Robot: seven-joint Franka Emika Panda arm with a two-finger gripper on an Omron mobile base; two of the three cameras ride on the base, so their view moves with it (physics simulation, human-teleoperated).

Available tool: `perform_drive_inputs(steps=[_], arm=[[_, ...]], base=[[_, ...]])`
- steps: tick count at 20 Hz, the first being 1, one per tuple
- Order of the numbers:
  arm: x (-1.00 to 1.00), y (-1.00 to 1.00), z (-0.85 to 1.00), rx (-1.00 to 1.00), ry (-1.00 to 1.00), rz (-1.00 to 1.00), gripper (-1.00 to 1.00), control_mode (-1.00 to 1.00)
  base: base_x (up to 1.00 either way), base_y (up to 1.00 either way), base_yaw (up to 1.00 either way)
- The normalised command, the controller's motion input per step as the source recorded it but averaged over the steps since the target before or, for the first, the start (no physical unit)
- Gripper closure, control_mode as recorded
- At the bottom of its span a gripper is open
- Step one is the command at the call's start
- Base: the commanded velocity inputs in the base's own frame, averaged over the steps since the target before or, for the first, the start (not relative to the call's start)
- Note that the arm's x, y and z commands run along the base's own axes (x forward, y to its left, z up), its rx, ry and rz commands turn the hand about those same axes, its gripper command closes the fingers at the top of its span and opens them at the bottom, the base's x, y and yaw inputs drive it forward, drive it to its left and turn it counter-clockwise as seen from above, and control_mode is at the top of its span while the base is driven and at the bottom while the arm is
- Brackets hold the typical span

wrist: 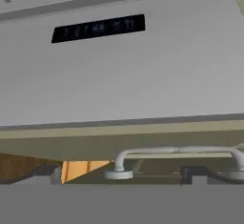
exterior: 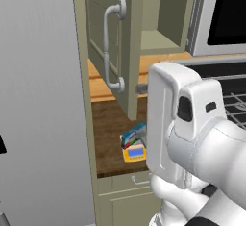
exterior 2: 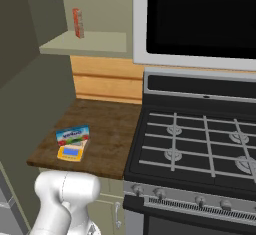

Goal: Pick the boxed food and place it on the digital scale for weighing, and close the cabinet.

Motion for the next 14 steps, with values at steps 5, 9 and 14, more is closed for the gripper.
perform_drive_inputs(steps=[5,9,14], arm=[[0.28,-0.01,-0.13,-0.03,0.0,-0.18,-1.0,-1.0],[0.49,-0.04,-0.11,-0.1,0.0,-0.14,-1.0,-1.0],[0.37,0.29,0.0,-0.19,0.0,-0.12,-1.0,-1.0]], base=[[0.0,0.0,0.0],[0.0,0.0,0.0],[0.0,0.0,0.0]])
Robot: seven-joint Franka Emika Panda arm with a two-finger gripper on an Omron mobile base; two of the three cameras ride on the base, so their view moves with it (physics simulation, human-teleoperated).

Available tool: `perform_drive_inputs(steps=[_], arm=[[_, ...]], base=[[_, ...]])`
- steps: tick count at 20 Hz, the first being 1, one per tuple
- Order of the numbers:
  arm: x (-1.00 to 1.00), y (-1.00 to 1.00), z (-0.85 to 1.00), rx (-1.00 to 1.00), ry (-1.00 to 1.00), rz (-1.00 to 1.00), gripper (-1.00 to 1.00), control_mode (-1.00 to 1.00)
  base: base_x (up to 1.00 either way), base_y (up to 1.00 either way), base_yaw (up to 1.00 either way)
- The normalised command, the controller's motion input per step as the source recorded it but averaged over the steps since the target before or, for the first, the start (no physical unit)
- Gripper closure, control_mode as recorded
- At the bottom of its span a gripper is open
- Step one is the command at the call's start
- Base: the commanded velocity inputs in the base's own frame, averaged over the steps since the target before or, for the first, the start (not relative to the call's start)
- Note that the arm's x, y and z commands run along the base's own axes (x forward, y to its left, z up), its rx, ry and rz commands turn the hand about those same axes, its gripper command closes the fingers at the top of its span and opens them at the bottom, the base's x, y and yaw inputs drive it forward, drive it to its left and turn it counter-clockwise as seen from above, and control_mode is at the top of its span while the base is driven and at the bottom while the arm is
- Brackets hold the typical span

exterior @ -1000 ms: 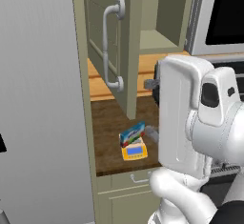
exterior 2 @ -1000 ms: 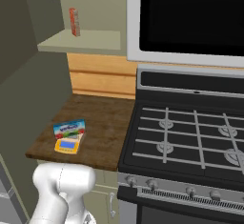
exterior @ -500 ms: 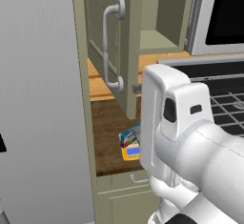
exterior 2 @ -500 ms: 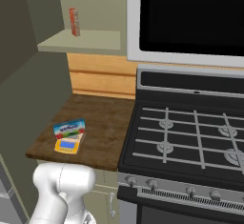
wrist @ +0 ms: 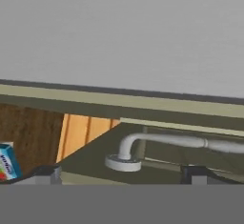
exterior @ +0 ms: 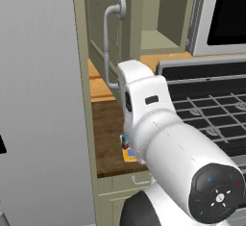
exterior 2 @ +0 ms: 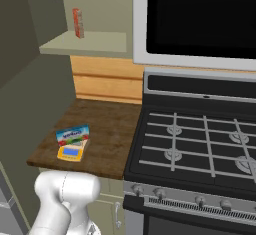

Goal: Pick the boxed food and place it on the digital scale for weighing, and close the cabinet.

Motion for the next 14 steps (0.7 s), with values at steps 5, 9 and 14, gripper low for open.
perform_drive_inputs(steps=[5,9,14], arm=[[0.27,-0.12,-0.02,-0.06,0.0,-0.05,-1.0,-1.0],[0.37,-0.22,-0.21,0.0,0.0,-0.01,-1.0,-1.0],[0.77,-0.1,-0.57,0.0,0.01,0.0,-1.0,-1.0]], base=[[0.0,0.0,0.0],[0.0,0.0,0.0],[0.0,0.0,0.0]])
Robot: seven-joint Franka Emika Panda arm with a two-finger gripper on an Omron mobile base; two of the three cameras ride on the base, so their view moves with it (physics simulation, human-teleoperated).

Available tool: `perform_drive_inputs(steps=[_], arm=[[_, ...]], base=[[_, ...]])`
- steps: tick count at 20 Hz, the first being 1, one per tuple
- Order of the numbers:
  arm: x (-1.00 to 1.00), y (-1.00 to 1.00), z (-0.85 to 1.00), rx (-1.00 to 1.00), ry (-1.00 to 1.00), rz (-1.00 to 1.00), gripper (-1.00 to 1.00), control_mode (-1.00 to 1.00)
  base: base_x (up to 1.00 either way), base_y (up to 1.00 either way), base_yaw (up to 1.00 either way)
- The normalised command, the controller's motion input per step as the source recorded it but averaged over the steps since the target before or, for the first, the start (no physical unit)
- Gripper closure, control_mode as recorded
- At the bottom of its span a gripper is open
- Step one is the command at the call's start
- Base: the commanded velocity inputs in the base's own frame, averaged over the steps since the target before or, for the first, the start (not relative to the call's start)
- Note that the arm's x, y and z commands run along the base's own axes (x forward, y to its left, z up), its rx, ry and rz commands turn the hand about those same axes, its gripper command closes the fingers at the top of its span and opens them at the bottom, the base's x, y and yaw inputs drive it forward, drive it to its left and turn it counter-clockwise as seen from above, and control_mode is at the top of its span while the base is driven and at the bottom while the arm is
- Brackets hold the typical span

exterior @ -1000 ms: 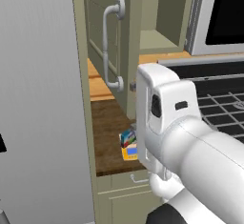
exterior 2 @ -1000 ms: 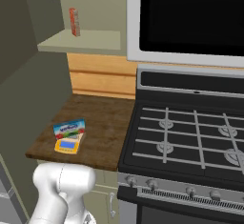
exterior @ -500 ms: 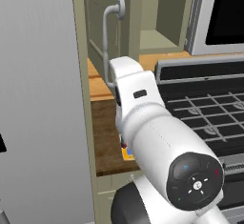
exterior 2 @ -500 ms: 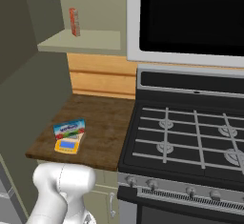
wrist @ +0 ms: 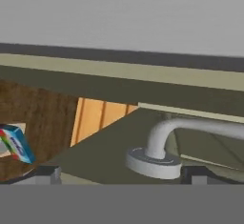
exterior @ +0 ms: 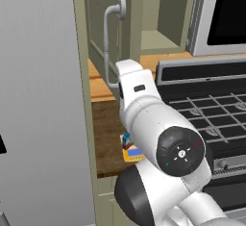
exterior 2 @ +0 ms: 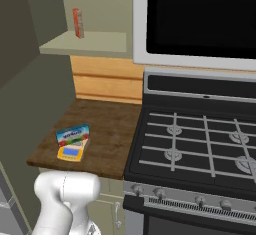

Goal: Pick the boxed food and place it on the digital scale for weighing, and close the cabinet.

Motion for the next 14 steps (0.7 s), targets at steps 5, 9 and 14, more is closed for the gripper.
perform_drive_inputs(steps=[5,9,14], arm=[[0.34,0.32,-0.23,0.0,-0.03,0.01,-1.0,-1.0],[-0.1,0.7,0.0,0.0,-0.24,0.02,-1.0,-1.0],[0.15,0.35,0.0,0.0,-0.2,0.01,-1.0,-1.0]], base=[[0.0,0.0,0.0],[0.0,0.0,0.0],[0.0,0.0,0.0]])
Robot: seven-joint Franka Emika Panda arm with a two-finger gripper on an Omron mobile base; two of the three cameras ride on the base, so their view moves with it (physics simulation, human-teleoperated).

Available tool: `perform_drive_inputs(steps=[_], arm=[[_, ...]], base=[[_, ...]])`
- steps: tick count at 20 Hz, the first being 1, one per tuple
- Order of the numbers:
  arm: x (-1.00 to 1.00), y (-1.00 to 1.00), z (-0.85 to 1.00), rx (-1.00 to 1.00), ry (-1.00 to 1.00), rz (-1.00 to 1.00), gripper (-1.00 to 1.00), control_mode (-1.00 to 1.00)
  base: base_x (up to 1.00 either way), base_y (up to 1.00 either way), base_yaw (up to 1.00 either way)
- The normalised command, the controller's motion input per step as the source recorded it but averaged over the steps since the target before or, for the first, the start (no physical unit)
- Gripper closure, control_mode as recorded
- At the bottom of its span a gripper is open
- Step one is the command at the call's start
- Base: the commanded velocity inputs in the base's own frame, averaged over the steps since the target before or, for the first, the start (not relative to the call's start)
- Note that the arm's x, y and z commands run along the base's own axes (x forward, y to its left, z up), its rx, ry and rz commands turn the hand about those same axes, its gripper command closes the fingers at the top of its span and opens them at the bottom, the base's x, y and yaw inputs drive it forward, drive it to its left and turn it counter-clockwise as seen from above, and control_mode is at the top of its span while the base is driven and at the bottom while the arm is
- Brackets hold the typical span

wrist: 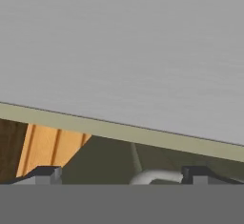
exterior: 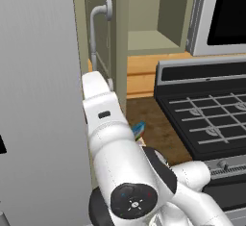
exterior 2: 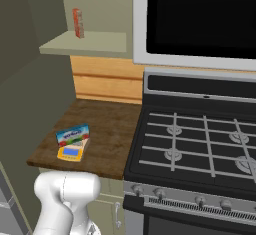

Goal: Pick the boxed food and place it on the digital scale for weighing, and close the cabinet.

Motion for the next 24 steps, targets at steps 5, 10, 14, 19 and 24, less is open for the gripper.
perform_drive_inputs(steps=[5,10,14,19,24], arm=[[0.67,0.0,-0.11,0.0,-0.02,0.0,-1.0,-1.0],[0.79,0.62,-0.13,0.0,0.0,0.0,-1.0,-1.0],[0.74,0.41,-0.02,0.0,0.0,0.0,-1.0,-1.0],[0.22,-0.4,0.04,0.0,-0.05,-0.01,-1.0,-1.0],[0.41,-0.87,0.07,0.01,-0.06,-0.05,-1.0,-1.0]], base=[[0.0,0.0,0.0],[0.0,0.0,0.0],[0.0,0.0,0.0],[0.0,0.0,0.0],[0.0,0.0,0.0]])
